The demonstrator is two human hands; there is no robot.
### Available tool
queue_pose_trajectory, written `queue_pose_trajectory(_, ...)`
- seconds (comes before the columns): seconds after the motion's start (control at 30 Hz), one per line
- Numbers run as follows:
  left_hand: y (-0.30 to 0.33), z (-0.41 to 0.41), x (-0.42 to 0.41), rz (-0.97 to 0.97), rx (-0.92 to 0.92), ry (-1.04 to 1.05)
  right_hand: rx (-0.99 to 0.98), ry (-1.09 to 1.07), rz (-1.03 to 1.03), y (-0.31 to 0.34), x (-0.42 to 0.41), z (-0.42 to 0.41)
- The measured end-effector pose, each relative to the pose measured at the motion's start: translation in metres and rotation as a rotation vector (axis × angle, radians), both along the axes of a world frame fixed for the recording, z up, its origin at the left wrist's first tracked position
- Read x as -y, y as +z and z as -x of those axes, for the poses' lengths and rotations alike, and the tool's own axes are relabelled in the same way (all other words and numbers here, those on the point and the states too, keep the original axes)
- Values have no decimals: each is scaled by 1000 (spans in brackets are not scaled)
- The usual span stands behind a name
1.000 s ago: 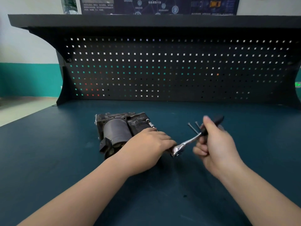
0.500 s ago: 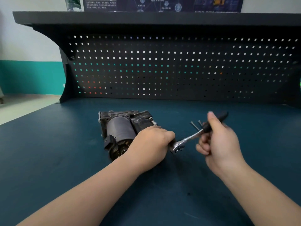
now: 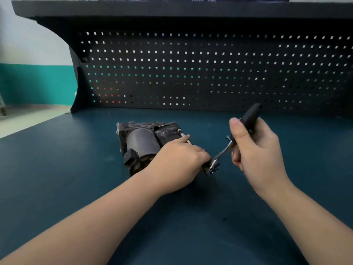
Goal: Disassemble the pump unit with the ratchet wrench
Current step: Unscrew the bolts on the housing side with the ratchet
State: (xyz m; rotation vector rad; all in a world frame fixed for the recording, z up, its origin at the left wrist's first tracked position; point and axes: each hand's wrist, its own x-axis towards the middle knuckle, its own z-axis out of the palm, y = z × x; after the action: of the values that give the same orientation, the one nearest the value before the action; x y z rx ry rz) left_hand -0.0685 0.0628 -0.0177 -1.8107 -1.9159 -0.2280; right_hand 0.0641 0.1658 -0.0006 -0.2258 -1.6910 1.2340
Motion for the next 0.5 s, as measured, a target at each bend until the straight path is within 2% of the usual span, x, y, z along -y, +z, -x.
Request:
queue_pose_trajectory(0.07,2,-4,0,-28,-34,36,50,-28,-159,2,4,-1)
queue_pose_trajectory(0.13,7,-8,2,-77,2,-22,86,-27,-259,7,7,0)
queue_pose_trajectory(0.3,11,3,2,36,138,-89,181,42,-412,27,5,9)
queue_pose_trajectory(0.37,11,6,1,62,192,-131,148,62,-369,27,4,10)
queue_pose_trajectory(0.5,10,5,0,-7,242,-144,6,5,-27,21,-1,8)
